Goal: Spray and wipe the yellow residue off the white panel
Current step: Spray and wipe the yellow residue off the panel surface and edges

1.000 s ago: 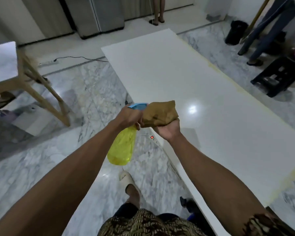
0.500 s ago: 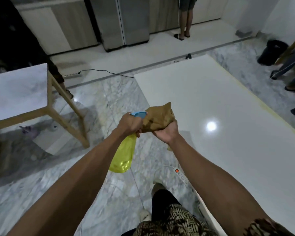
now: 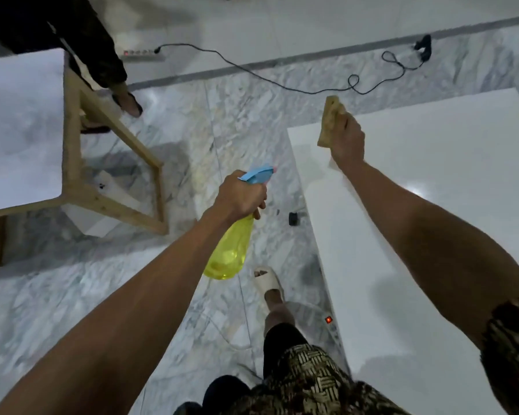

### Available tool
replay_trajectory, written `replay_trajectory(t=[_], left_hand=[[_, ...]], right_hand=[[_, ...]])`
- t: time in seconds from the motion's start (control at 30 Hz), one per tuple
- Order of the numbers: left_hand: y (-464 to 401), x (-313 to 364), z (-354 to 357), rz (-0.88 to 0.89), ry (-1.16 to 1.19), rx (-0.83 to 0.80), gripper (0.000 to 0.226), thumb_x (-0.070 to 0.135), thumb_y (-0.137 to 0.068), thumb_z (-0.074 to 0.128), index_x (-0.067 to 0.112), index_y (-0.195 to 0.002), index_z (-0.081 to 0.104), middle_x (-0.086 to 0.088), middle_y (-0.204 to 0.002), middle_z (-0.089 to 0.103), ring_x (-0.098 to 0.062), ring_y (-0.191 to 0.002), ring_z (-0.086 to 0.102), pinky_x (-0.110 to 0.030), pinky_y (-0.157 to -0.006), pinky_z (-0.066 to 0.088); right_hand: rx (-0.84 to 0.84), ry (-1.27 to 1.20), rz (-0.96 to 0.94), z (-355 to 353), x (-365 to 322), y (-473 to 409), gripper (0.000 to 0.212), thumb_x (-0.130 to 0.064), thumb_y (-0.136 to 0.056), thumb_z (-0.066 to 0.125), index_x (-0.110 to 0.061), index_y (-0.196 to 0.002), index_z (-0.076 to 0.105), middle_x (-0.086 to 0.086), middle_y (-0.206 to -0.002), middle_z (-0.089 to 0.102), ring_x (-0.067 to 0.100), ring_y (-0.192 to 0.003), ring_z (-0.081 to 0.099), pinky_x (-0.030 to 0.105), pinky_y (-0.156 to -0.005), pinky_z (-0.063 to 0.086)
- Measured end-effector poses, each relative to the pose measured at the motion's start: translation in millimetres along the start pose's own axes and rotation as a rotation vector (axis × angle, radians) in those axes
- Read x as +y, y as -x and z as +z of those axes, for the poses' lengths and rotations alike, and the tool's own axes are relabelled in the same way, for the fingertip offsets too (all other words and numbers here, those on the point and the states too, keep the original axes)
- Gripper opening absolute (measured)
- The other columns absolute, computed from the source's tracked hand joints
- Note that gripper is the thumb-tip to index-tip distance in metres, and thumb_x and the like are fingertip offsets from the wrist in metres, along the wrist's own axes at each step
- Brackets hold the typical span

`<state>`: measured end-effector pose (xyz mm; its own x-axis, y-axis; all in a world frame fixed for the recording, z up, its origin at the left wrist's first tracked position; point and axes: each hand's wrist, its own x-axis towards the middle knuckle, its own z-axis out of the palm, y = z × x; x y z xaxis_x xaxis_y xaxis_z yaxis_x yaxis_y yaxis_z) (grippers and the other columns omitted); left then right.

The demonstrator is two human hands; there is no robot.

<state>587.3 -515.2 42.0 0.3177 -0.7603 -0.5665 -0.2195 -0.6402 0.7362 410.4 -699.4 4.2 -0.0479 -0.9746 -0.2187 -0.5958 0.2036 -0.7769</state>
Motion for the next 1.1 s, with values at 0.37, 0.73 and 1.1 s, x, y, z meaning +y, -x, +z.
replay_trajectory(t=[0.37,0.73,1.1], left_hand=[[-92.0,-37.4,2.6,-0.176,0.138,-0.072,0.046,0.027,-0.074,0.060,0.006,-0.110,0.080,0.000,-0.055,0.069,-0.044,-0.070,0.074,-0.052,-0.064,0.063],[-90.4,-70.4,-12.6,-0.244,0.099,-0.047,0.053,0.033,-0.072,0.060,0.009,-0.115,0.080,-0.010,-0.071,0.076,-0.044,-0.073,0.077,-0.057,-0.071,0.066],[-63.6,-79.0,-11.0,-0.243,0.092,-0.027,0.043,0.026,-0.081,0.062,0.010,-0.117,0.079,-0.012,-0.078,0.078,-0.042,-0.074,0.077,-0.055,-0.074,0.066]], right_hand=[[-0.070,0.902,-0.436,139.3,52.3,-69.0,0.064,-0.042,-0.103,0.024,-0.008,-0.157,0.019,0.018,-0.164,0.015,0.038,-0.151,0.013,0.053,-0.122,0.005],[-0.117,0.954,-0.361,144.0,43.8,-83.6,0.069,-0.046,-0.100,0.025,-0.004,-0.155,0.021,0.019,-0.163,0.018,0.038,-0.151,0.013,0.058,-0.121,0.007],[-0.100,0.940,-0.421,130.7,61.8,-55.2,0.073,-0.043,-0.100,0.025,0.002,-0.155,0.011,0.022,-0.164,0.007,0.037,-0.152,0.005,0.054,-0.123,0.006]])
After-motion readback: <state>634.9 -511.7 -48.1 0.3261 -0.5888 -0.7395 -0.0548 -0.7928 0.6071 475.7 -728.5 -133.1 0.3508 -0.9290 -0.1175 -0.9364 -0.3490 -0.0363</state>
